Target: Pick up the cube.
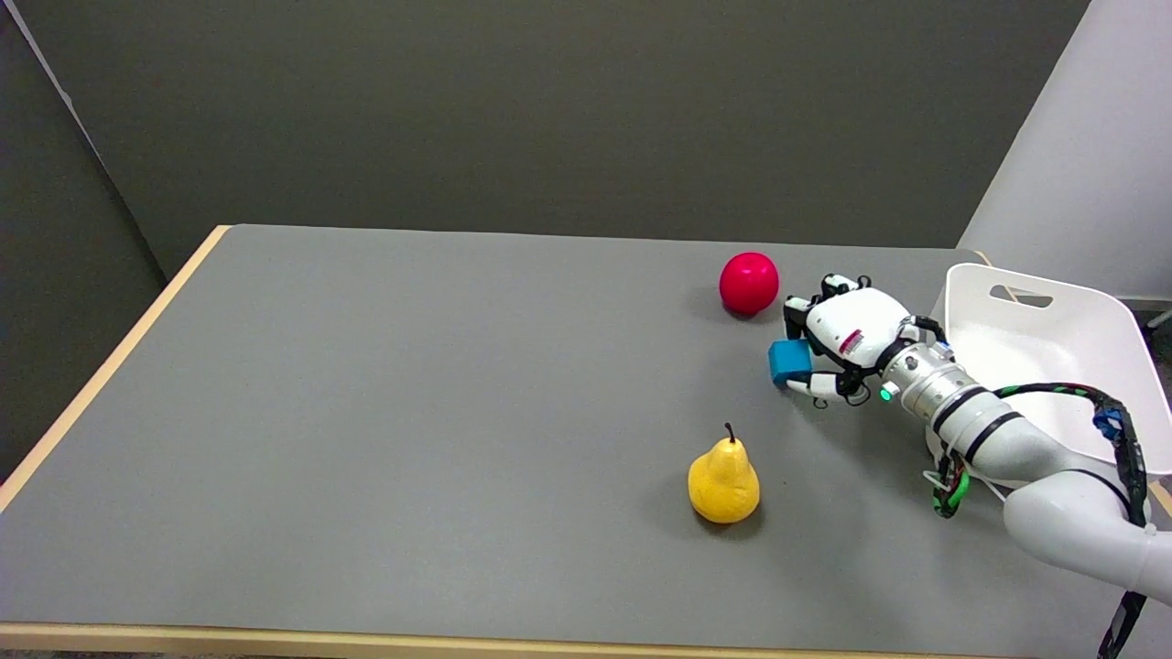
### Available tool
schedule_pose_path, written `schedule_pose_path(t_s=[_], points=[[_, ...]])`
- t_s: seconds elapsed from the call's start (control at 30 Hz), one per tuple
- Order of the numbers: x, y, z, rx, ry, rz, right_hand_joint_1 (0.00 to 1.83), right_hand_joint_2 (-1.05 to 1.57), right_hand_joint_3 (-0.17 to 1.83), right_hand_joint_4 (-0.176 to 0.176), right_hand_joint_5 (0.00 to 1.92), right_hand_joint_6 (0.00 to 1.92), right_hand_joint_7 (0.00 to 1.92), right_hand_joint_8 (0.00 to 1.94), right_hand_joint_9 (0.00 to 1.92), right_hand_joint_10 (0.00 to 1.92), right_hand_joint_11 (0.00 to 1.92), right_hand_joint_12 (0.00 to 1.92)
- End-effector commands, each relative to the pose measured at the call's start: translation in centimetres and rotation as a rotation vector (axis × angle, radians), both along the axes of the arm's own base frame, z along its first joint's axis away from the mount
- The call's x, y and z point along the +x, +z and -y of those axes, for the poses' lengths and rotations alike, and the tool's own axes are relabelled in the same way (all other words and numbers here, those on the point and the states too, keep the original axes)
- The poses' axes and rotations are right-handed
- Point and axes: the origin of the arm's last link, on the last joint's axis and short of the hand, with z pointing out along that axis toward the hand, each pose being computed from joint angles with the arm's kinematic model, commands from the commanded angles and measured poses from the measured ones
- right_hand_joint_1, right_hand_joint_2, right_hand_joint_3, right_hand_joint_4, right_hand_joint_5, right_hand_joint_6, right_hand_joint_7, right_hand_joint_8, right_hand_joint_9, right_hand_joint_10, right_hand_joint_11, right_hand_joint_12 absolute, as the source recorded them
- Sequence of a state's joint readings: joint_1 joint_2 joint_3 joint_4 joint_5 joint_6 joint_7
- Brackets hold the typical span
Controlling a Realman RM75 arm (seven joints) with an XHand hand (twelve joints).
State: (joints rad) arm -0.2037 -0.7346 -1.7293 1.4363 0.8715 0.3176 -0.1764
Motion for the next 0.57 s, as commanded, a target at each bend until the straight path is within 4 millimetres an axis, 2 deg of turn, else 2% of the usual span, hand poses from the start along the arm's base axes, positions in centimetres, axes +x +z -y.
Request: schedule_pose_path(t_s=[0.03, 0.1, 0.17, 0.3, 0.4, 0.47, 0.53, 0.57], points=[[2.6, 0.8, 0.4, 0.003, 0.107, -0.038, 1.2, 1.07, 0.39, -0.162, 0.62, 1.42, 0.86, 1.5, 0.83, 1.65, 0.2, 1.9], [4.1, 1.4, 0.4, -0.009, 0.163, -0.051, 1.17, 1.12, 0.34, -0.137, 0.59, 1.47, 0.82, 1.56, 0.79, 1.72, 0.1, 1.91], [5.7, 2.2, 0.3, -0.028, 0.215, -0.07, 1.17, 1.11, 0.36, -0.137, 0.6, 1.47, 0.83, 1.56, 0.8, 1.72, 0.11, 1.9], [9.6, 4.5, -0.8, -0.09, 0.333, -0.143, 1.19, 1.06, 0.42, -0.149, 0.62, 1.44, 0.85, 1.52, 0.82, 1.69, 0.2, 1.9], [11.5, 5.4, -1.7, -0.12, 0.39, -0.184, 1.19, 1.06, 0.43, -0.151, 0.62, 1.44, 0.85, 1.52, 0.84, 1.72, 0.24, 1.91], [13.6, 6.3, -2.5, -0.154, 0.459, -0.224, 1.19, 1.06, 0.43, -0.152, 0.62, 1.44, 0.84, 1.52, 0.84, 1.72, 0.24, 1.91], [15.0, 7.1, -3.3, -0.184, 0.505, -0.248, 1.18, 1.08, 0.4, -0.176, 0.68, 1.49, 0.73, 1.53, 0.86, 1.74, 0.22, 1.92], [15.9, 7.6, -3.9, -0.207, 0.529, -0.267, 1.18, 1.08, 0.4, -0.176, 0.68, 1.5, 0.73, 1.53, 0.86, 1.75, 0.22, 1.92]])
